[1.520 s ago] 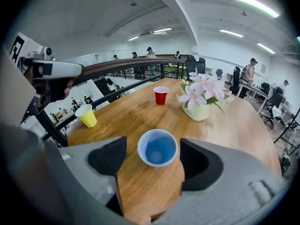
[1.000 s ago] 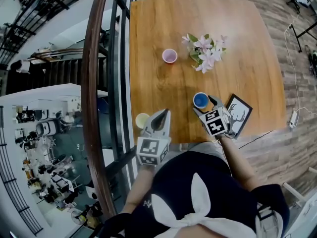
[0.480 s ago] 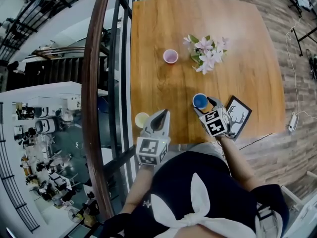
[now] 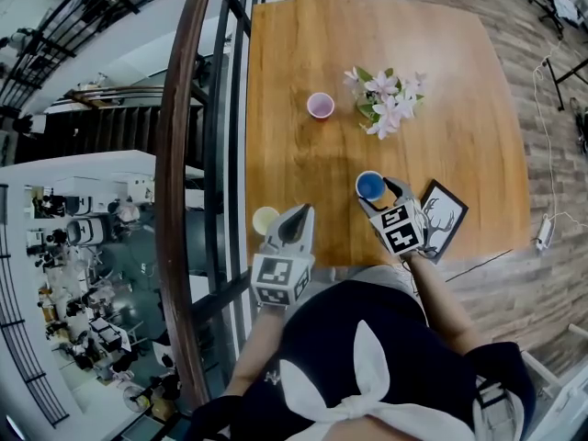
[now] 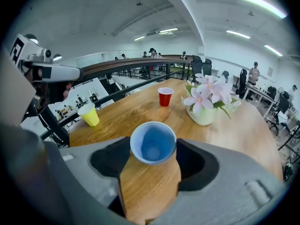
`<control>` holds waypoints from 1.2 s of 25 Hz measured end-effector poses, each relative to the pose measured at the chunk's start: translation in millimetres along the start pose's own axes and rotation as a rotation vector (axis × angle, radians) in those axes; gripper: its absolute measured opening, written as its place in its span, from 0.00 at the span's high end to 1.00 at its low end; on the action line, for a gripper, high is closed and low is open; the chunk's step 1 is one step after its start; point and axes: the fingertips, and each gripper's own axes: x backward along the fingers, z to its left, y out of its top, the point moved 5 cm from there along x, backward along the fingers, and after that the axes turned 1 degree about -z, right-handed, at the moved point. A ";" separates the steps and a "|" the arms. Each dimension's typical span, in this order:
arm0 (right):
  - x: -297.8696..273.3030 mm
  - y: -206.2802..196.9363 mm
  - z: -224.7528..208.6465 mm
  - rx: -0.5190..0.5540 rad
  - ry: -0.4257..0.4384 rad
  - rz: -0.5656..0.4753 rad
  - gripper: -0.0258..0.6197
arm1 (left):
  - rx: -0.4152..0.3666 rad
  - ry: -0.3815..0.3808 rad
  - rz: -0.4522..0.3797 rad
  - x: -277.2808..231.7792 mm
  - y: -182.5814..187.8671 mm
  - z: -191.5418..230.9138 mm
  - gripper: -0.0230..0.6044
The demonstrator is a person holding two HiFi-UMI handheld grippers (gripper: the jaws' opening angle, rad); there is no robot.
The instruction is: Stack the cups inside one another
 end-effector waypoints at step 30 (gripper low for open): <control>68.6 111.5 15.8 0.107 0.033 -0.263 0.49 | 0.019 0.064 -0.049 18.6 12.7 19.4 0.94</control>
